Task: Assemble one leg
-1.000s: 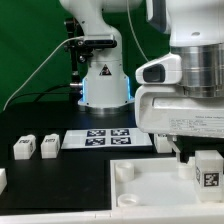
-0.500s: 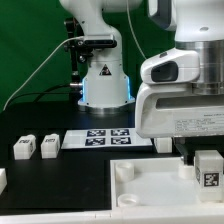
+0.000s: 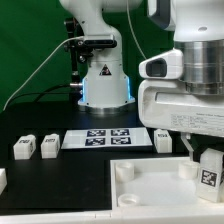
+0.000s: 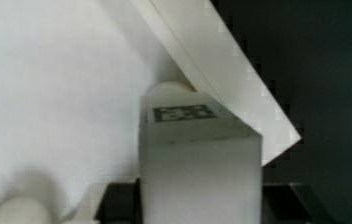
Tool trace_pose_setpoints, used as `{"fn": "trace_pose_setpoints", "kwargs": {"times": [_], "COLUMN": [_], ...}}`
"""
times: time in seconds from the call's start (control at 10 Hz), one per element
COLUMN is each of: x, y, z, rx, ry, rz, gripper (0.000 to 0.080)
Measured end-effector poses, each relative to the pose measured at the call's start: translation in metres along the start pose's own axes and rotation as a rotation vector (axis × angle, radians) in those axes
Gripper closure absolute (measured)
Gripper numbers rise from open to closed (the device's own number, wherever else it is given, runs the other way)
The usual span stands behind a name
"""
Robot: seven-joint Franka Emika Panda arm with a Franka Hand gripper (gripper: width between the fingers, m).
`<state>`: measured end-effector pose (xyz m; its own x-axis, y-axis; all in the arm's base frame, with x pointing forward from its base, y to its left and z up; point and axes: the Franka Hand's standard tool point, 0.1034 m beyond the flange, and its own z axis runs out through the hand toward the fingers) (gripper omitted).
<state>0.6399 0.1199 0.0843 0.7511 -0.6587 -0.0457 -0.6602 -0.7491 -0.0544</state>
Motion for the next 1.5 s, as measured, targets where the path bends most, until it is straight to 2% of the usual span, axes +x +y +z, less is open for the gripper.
{"fn": "trace_pose_setpoints", "kwargs": {"times": [0.2, 0.6, 0.7, 0.9, 1.0, 1.1, 1.2, 1.5], "x": [0.001, 0.001, 0.0, 0.0, -0.001, -0.004, -0.008, -0.013], "y": [0.002, 0.009, 0.008, 0.008, 0.007, 0.004, 0.0, -0.003], "z": [0.001, 0.002, 0.002, 0.002, 0.003, 0.005, 0.005, 0.007], "rx": [0.008, 0.066, 0.07, 0.067, 0.07, 0.07, 0.069, 0.06], "ry": [-0.009, 0.004, 0.014, 0.02, 0.025, 0.028, 0.029, 0.04], "rz": [0.374, 1.045, 1.103, 1.087, 0.963, 0.812, 0.7, 0.266], "gripper": [0.0505, 0.0505, 0.0505, 0.0505, 0.0269, 0.0269, 0.0174, 0.0151]}}
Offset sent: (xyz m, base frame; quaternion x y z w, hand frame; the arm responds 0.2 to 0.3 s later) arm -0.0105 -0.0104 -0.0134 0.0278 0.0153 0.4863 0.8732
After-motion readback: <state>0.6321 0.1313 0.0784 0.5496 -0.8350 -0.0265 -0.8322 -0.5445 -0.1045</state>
